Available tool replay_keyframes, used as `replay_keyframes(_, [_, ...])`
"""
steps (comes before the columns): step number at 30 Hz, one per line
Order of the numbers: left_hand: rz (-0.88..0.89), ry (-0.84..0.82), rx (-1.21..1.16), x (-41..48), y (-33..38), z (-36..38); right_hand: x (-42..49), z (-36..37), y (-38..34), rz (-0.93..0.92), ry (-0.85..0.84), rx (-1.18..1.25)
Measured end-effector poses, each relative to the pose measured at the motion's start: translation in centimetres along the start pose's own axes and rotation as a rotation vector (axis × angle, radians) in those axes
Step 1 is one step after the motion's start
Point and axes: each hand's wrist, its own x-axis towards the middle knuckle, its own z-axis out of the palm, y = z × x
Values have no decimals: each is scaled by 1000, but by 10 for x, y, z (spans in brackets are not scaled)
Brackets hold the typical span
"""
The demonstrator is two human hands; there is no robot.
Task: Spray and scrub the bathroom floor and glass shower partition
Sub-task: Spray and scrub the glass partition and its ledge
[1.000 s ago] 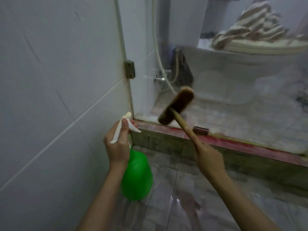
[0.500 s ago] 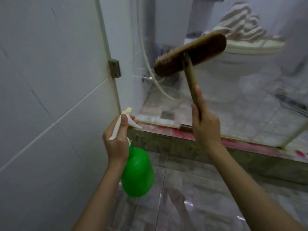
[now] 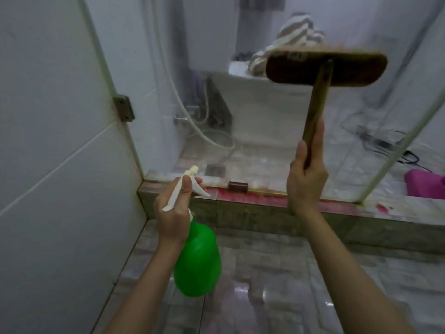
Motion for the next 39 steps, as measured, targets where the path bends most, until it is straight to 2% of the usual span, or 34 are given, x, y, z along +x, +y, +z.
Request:
replay_keyframes(4, [22, -10, -24, -4, 3, 18, -102, -32, 67, 169, -184, -54])
replay_keyframes(6, [14, -22, -48, -8, 1, 28, -128, -52, 77, 195, -243, -98])
replay_keyframes(8, [2, -40, -50, -12, 1, 36, -96, -54, 66, 183, -190, -55])
replay_keyframes(11, [11, -73, -51, -18, 0, 47, -12, -46, 49, 118, -2, -9])
replay_keyframes(13, [9, -89, -62, -22, 3, 51, 8, -50, 58, 90, 67, -20])
replay_keyframes(19, [47, -120, -43, -29, 3, 59, -121, -98, 122, 309, -106, -167])
replay_keyframes(22, [43, -109, -42, -34, -10, 64, -73, -98, 106, 295, -20, -103])
replay_keyframes(26, [40, -148, -4, -37, -17, 70, 7, -86, 81, 178, 110, -5])
replay_keyframes(28, [46, -164, 3, -39, -13, 73, -25, -86, 95, 222, 82, -44])
replay_keyframes(31, [40, -167, -2, -41, -17, 73, -121, -96, 134, 417, -63, -97])
replay_keyframes(33, [36, -171, 9, -42, -20, 71, -148, -100, 139, 481, -119, -132])
replay_keyframes(37, [16, -224, 20, -48, -28, 69, -99, -86, 111, 392, -63, -43])
replay_keyframes(39, [-10, -260, 35, -48, -38, 67, -91, -80, 103, 339, -89, -51])
